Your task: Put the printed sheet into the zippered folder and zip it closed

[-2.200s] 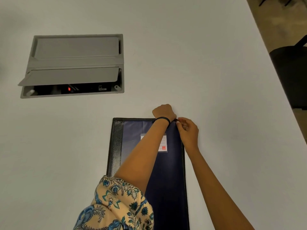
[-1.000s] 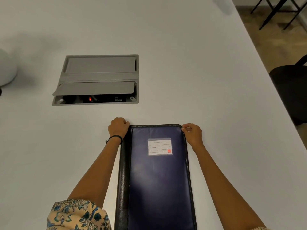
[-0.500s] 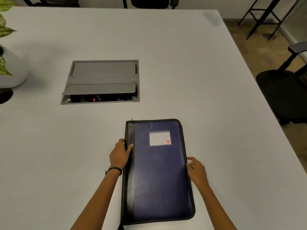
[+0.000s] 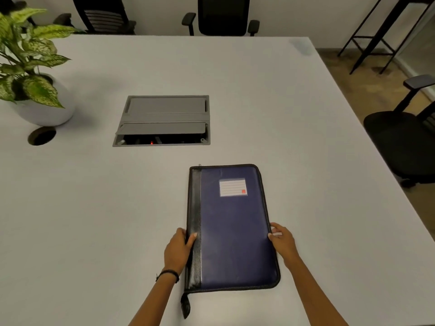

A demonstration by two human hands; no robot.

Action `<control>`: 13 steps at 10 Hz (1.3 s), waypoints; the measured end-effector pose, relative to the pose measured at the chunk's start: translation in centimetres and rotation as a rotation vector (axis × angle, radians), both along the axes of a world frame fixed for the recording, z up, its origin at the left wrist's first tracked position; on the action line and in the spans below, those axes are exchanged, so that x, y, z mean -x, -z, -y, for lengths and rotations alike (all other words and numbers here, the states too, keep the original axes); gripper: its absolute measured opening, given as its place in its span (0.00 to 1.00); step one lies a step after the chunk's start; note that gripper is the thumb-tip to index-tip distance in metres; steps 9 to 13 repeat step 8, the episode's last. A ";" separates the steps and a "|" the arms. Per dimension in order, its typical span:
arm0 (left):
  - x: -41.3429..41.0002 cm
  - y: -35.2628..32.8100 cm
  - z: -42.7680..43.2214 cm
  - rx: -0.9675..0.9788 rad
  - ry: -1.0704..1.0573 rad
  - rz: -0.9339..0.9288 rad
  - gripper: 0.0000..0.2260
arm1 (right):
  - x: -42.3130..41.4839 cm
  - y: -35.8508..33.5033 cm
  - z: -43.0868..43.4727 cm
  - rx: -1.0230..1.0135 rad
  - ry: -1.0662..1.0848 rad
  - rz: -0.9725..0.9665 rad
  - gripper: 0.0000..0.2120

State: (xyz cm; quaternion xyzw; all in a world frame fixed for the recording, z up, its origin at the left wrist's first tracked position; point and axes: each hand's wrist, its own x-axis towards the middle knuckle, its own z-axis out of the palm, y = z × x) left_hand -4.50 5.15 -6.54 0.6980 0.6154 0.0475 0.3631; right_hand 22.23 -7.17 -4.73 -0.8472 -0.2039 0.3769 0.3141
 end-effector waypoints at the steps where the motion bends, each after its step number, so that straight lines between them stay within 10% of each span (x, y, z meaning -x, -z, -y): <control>1: 0.3 -0.1 -0.3 -0.028 -0.020 -0.007 0.12 | 0.5 0.2 -0.6 -0.009 0.017 -0.002 0.15; 13: -2.4 -3.4 -1.5 -0.104 0.080 -0.203 0.20 | -2.5 -3.9 -1.9 -0.049 -0.165 0.076 0.19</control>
